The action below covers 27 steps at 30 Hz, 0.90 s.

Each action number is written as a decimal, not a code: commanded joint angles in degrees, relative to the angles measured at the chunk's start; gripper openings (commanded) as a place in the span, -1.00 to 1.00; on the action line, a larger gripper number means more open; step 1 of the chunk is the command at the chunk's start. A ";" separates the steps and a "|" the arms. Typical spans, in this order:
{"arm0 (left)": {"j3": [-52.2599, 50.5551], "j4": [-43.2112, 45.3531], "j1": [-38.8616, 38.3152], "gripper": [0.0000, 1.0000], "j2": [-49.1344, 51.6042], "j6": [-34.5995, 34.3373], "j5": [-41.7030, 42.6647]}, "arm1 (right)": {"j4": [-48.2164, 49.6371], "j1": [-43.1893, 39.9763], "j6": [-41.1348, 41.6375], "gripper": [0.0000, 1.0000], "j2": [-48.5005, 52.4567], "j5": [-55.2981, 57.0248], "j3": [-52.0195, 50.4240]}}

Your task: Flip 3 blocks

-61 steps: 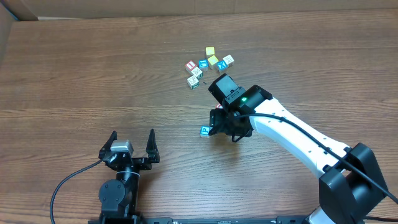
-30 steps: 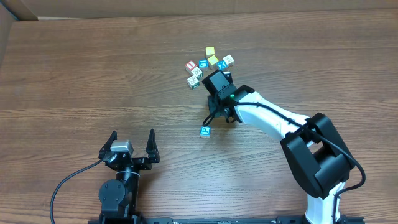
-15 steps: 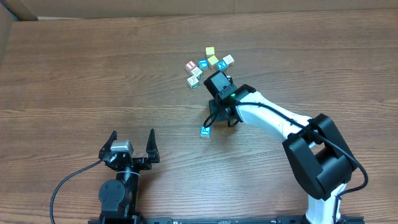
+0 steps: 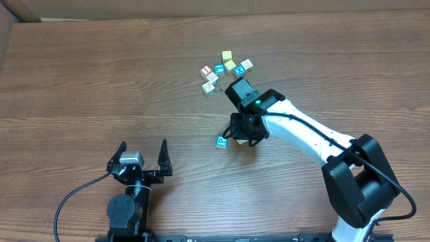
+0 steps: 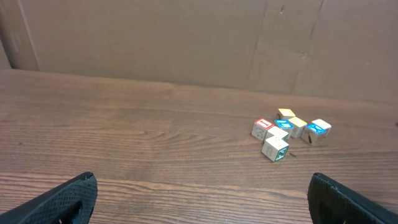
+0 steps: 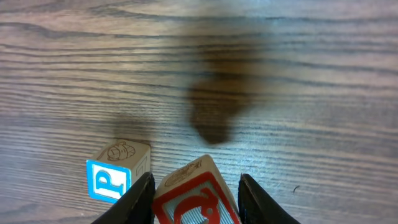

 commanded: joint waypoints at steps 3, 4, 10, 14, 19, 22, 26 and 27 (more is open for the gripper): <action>-0.20 0.09 -0.37 0.99 -0.50 1.27 0.44 | -0.15 1.03 7.41 -0.34 -1.46 -0.52 0.02; -0.20 0.09 -0.37 0.99 -0.50 1.27 0.46 | -0.17 1.09 7.96 -0.34 -1.46 -0.44 0.02; -0.20 0.09 -0.37 1.00 -0.50 1.27 0.46 | -0.17 1.77 10.95 -0.34 -1.46 0.31 0.02; -0.20 0.09 -0.37 0.99 -0.50 1.27 0.46 | -0.35 2.21 10.91 0.05 -1.46 0.72 0.02; -0.20 0.11 -0.37 1.00 -0.50 1.27 0.46 | -0.33 2.21 10.51 0.38 -1.46 0.90 0.02; -0.20 0.09 -0.37 0.99 -0.50 1.27 0.44 | -0.33 2.01 9.99 0.36 -1.46 1.18 0.02; -0.20 0.09 -0.37 0.99 -0.50 1.27 0.44 | -0.57 0.57 8.55 0.15 -1.46 2.56 0.04; -0.20 0.09 -0.37 1.00 -0.50 1.27 0.46 | -0.74 0.04 8.50 0.04 -1.46 1.99 0.04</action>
